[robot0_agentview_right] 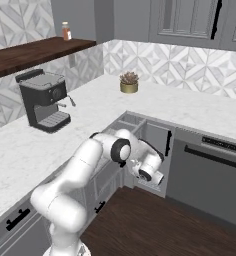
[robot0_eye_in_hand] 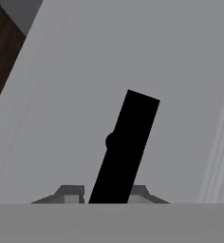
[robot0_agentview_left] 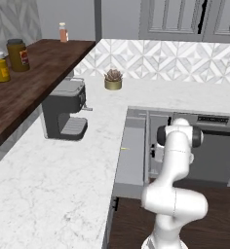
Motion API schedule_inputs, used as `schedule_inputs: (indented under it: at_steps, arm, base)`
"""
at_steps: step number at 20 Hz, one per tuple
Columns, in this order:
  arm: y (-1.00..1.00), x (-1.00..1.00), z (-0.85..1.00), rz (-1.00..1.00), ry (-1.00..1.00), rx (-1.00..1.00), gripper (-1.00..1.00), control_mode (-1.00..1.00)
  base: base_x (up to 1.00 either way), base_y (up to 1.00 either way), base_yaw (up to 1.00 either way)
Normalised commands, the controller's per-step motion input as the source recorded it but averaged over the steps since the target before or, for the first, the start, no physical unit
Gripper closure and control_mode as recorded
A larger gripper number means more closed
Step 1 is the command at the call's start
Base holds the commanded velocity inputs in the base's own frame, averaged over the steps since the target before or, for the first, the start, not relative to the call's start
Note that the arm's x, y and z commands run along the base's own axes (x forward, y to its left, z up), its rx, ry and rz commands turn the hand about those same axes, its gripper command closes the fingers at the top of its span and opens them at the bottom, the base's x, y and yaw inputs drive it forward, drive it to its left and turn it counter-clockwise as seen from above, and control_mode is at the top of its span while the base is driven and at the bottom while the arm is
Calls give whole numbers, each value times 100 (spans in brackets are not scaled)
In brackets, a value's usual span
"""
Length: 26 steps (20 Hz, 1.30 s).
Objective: Take a straw from the drawer in front and place it inside the glass cup on the dining counter.
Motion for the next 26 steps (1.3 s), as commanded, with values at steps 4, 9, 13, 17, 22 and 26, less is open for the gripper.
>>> schedule_inputs:
  at_steps: [4,9,13,17,22,26]
  arm:
    - [-100,0,17,0,5,0,100,-100]
    - [-81,0,14,0,13,0,-100,-100]
    - [-29,-29,0,0,9,-4,-100,-100]
    - [-16,-98,0,0,0,-9,-100,-100]
    - [-18,-100,33,0,-9,-9,-100,-100]
    - [-2,-90,99,0,-24,-11,-100,-100]
  base:
    - [0,0,0]
    - [0,0,0]
    - [0,0,0]
    - [0,0,0]
    - [0,0,0]
    - [0,0,0]
